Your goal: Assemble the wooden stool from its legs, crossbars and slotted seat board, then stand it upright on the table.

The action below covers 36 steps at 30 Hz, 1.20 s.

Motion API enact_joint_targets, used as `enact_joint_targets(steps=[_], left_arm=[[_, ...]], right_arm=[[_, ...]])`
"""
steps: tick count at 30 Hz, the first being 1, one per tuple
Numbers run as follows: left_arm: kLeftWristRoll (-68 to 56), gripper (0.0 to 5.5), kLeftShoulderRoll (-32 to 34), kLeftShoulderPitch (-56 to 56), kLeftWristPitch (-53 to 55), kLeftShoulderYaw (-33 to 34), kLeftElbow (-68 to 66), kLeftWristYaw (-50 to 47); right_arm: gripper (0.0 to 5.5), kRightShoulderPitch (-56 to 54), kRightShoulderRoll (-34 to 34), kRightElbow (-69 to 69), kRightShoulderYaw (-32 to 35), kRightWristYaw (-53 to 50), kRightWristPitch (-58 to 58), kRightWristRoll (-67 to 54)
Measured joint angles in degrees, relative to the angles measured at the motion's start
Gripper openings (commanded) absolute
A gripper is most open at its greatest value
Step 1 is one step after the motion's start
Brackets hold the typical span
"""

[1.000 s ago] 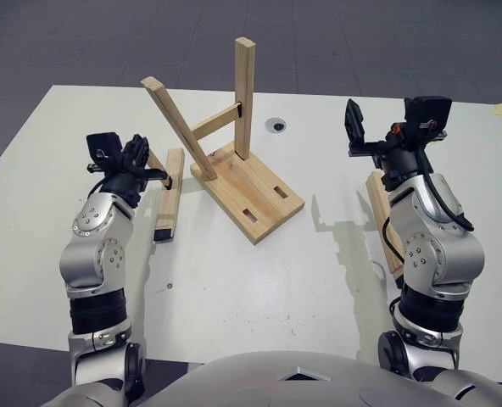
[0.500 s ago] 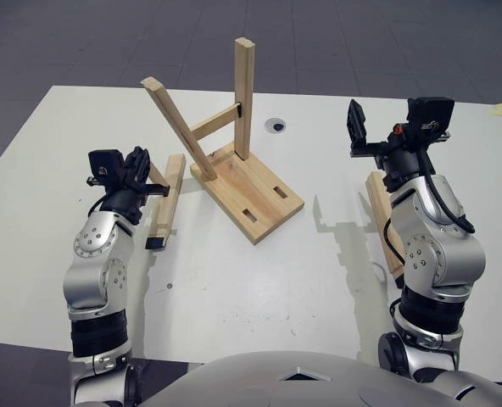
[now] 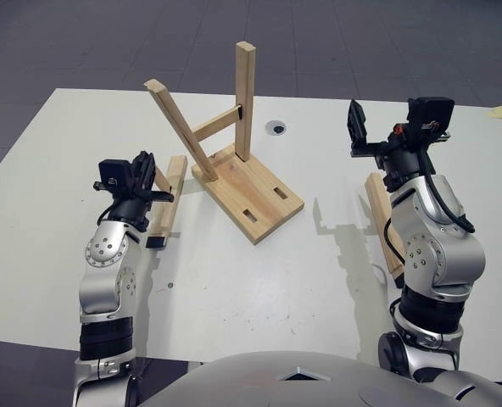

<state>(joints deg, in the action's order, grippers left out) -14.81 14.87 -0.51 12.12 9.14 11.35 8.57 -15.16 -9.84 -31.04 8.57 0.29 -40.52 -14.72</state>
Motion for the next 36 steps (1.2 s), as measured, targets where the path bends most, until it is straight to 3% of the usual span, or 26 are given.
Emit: enact_joint_targets(steps=[7, 15, 27, 36], left_arm=[[-0.1, 0.43, -0.2, 1.9, 1.7, 1.5, -0.9, -1.3], [0.0, 1.94, -0.6, 2.2, 6.6, 2.5, -1.5, -3.0], [-3.8, 3.80, 2.3, 19.1, 12.5, 8.1, 4.4, -4.4], [-6.7, 5.30, 2.0, 21.9, 11.1, 9.3, -8.4, -0.1]], right_arm=[[5.40, -0.4, -0.1, 0.4, 0.0, 0.3, 0.1, 0.0], [5.40, -0.5, -0.5, 0.6, -0.1, 1.1, 0.6, 0.1], [5.40, -0.5, -0.5, 0.7, -0.4, 1.3, 0.7, 0.4], [5.40, -0.5, 0.1, 1.6, -1.0, 1.3, 1.1, 1.1]])
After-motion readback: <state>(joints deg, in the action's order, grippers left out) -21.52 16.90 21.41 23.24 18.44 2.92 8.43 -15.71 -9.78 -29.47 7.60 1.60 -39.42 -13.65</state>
